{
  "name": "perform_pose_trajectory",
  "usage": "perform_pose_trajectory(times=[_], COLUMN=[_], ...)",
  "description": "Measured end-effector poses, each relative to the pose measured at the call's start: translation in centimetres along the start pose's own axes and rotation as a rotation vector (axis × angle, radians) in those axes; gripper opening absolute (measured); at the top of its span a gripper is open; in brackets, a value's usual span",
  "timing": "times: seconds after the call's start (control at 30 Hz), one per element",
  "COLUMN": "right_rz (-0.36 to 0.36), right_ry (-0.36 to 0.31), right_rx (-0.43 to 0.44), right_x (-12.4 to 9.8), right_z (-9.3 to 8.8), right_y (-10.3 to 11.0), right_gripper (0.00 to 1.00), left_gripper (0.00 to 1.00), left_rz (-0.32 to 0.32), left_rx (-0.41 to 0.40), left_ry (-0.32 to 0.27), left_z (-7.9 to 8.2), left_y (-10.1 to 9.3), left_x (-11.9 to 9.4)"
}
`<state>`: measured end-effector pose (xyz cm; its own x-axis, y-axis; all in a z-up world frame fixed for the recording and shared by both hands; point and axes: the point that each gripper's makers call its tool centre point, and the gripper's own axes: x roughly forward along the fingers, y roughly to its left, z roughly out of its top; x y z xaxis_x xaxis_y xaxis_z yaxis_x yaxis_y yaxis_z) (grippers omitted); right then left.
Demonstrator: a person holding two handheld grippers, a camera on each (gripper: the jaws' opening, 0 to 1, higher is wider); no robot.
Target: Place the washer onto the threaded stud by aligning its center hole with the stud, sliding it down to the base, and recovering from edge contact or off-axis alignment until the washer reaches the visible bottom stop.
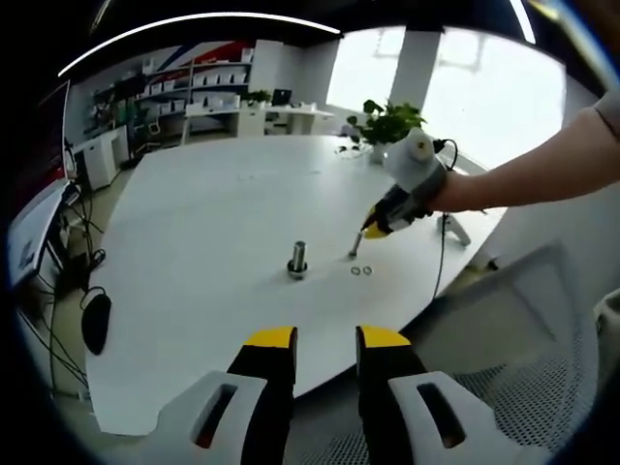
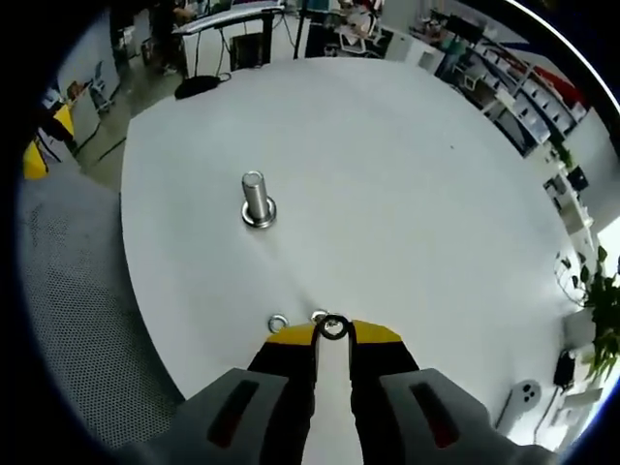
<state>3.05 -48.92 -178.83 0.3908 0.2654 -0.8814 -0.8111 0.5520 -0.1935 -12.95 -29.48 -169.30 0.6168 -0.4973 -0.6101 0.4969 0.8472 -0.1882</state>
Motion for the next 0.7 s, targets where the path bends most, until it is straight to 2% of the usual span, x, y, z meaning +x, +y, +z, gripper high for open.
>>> perform_pose_trajectory(times=[0.7], right_rz=[0.04], right_ry=[-0.019], right_rx=[0.042], right_x=[0.88], right_z=[0.09], right_y=[0.11], right_gripper=[0.14], left_gripper=[0.22], left_rz=[0.003], left_rx=[-0.002], left_ry=[0.009], left_z=[-0.14], left_y=[0.05], left_x=[0.02])
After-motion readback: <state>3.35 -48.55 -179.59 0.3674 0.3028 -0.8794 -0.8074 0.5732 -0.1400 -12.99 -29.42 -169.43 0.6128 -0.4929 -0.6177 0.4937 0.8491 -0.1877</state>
